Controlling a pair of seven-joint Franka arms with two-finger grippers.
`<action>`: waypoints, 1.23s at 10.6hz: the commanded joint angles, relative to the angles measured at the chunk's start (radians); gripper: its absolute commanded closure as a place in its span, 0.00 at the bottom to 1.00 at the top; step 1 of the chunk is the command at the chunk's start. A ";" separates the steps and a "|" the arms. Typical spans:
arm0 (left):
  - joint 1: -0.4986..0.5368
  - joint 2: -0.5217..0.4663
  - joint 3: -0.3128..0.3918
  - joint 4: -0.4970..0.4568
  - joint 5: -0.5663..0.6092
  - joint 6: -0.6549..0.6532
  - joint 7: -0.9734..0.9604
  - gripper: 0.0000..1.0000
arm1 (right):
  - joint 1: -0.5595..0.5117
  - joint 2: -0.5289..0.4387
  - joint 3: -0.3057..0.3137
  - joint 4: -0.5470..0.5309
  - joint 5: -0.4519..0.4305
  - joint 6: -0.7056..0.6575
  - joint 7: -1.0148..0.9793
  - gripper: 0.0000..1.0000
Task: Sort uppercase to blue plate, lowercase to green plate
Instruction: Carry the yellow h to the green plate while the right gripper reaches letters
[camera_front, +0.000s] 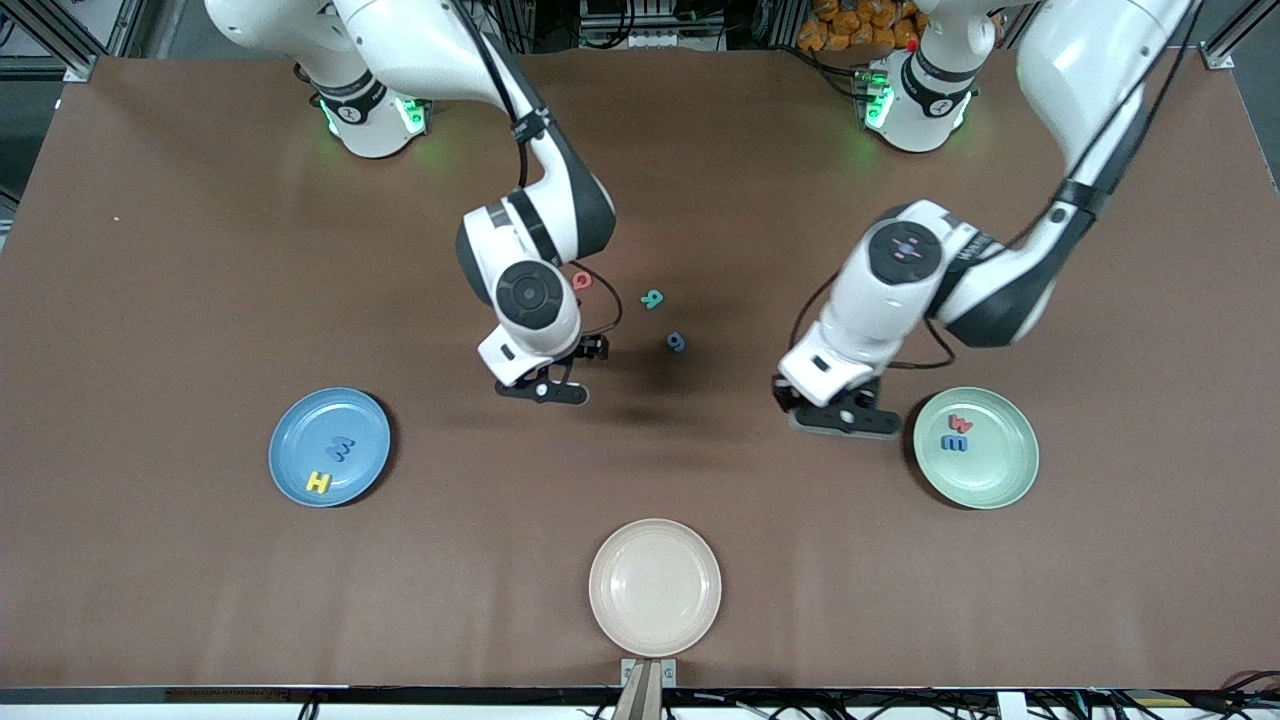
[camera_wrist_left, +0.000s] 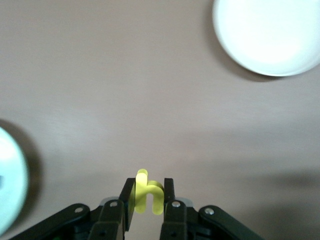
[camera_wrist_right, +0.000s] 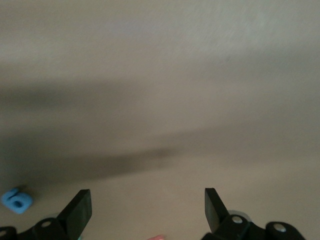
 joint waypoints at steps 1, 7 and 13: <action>0.115 0.037 -0.021 -0.011 -0.024 -0.004 0.145 1.00 | 0.040 -0.017 -0.010 -0.025 0.028 0.030 0.105 0.00; 0.220 0.134 0.061 0.015 -0.010 -0.003 0.346 1.00 | 0.140 -0.027 0.026 -0.079 0.028 0.127 0.496 0.00; 0.221 0.157 0.133 0.010 -0.004 -0.003 0.378 0.63 | 0.140 -0.018 0.152 -0.256 0.029 0.441 0.827 0.00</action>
